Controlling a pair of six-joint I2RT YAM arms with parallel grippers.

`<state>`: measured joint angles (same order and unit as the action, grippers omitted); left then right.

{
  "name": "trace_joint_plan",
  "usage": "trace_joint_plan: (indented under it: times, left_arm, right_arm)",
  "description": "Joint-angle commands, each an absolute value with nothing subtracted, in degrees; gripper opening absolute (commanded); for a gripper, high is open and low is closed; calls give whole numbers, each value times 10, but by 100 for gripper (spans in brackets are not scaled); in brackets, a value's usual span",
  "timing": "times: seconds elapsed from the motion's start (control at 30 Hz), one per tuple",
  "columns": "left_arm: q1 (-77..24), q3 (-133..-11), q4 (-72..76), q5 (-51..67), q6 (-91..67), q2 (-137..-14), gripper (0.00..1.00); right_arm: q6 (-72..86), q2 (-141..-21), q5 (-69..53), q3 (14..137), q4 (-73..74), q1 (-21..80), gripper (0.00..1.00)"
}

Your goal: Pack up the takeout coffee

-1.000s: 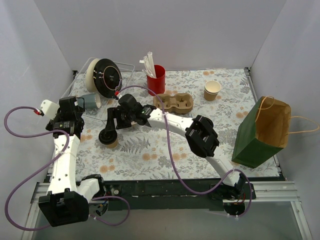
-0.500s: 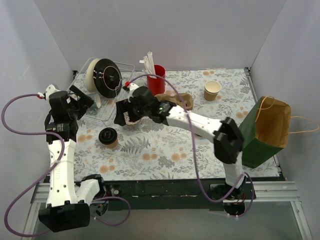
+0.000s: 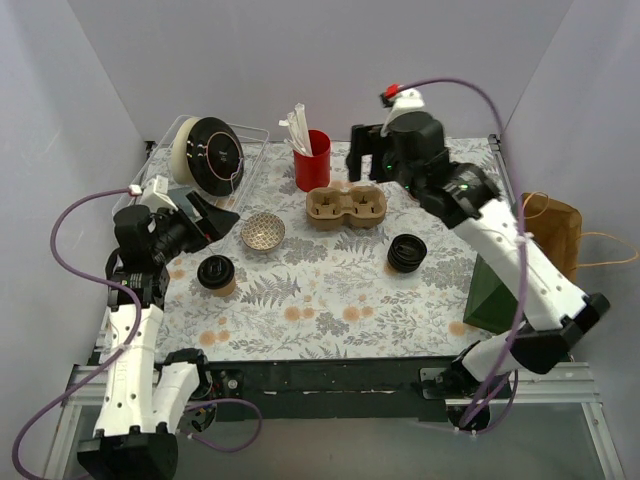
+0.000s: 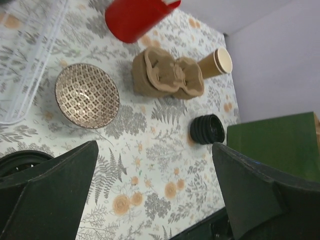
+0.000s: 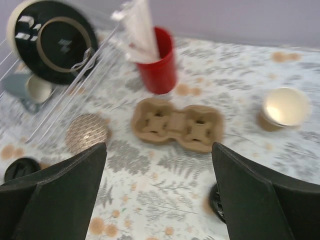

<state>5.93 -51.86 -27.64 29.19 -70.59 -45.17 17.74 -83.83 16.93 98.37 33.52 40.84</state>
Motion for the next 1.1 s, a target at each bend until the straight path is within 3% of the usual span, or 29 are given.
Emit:
trace_joint_plan:
  times: [0.0,0.17,0.37,0.5,0.6,0.77,1.07]
  left_arm:
    - [19,-494,-230,346,-689,-457,98]
    - [-36,-482,-200,329,-666,-468,98]
    - [-106,-465,-187,284,-642,-490,98]
    - [-121,-437,-164,280,-642,-493,98]
    - [-128,-432,-159,272,-642,-499,98]
    - [-136,-432,-158,258,-639,-505,98]
    - [-139,-429,-156,250,-642,-507,98]
  right_arm:
    - [164,-765,460,1095,603,406,90]
    - [196,-666,539,1053,664,390,74]
    - [174,-608,592,970,648,334,70]
    - [209,-602,535,925,691,293,70]
    - [246,-571,474,871,701,290,65]
    - [273,-534,476,808,734,291,58]
    - [264,-508,511,769,734,290,57]
